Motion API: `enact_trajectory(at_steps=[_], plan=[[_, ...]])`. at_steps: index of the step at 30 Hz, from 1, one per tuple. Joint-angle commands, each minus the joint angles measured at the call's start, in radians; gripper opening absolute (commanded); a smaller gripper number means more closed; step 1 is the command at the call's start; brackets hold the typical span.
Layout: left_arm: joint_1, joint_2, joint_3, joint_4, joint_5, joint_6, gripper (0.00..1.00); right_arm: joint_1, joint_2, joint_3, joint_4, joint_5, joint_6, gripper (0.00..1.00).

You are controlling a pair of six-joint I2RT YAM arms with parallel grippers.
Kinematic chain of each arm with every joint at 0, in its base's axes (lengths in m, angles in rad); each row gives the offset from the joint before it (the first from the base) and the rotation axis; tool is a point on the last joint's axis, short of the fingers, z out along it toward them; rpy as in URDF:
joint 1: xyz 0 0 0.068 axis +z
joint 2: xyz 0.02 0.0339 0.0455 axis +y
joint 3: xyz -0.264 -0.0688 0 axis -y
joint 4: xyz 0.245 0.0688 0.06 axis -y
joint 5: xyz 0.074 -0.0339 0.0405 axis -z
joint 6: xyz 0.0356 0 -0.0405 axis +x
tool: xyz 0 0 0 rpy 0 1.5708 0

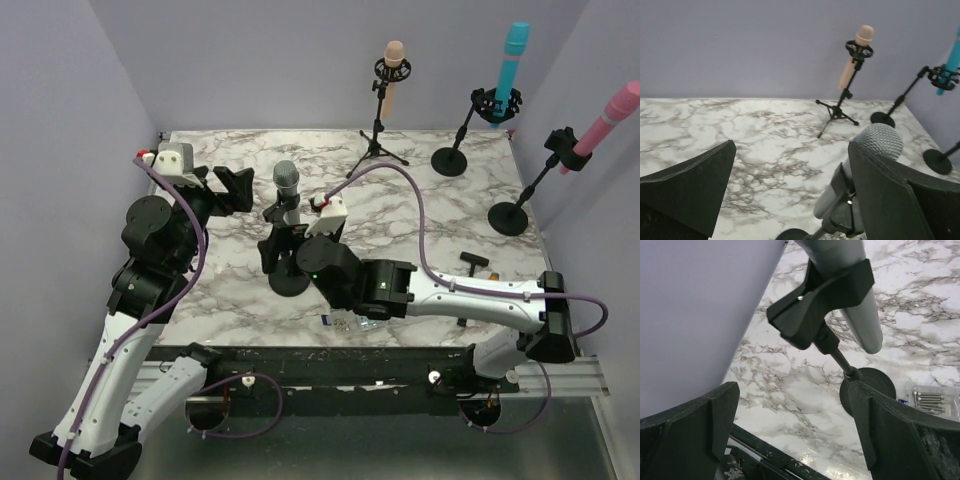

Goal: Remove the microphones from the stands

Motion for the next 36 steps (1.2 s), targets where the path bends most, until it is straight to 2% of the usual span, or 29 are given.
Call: enact_trajectory(at_steps=[1,8,13,17,20,25,32,36], plan=[[0.007,-0.068,-0.068,0.061,-0.217,0.100,0.99,0.048,0.132,0.241,-0.364,0.310,0.161,1.00],[0.011,-0.175,-0.179,0.142,-0.333,0.129,0.99,0.050,0.362,0.580,-0.626,0.457,0.212,1.00],[0.010,-0.221,-0.213,0.169,-0.381,0.126,0.99,0.050,0.429,0.669,-0.624,0.516,0.179,1.00],[0.011,-0.228,-0.219,0.172,-0.380,0.126,0.99,0.042,0.440,0.663,-0.522,0.540,0.090,0.95],[0.010,-0.225,-0.217,0.167,-0.362,0.117,0.99,0.018,0.455,0.681,-0.515,0.511,0.082,0.90],[0.011,-0.222,-0.217,0.163,-0.352,0.108,0.99,-0.010,0.452,0.661,-0.450,0.456,0.026,0.78],[0.009,-0.211,-0.213,0.155,-0.320,0.100,0.99,-0.021,0.365,0.502,-0.256,0.326,-0.148,0.73],[0.010,-0.201,-0.213,0.156,-0.298,0.095,0.99,-0.042,0.269,0.338,-0.063,0.126,-0.332,0.70]])
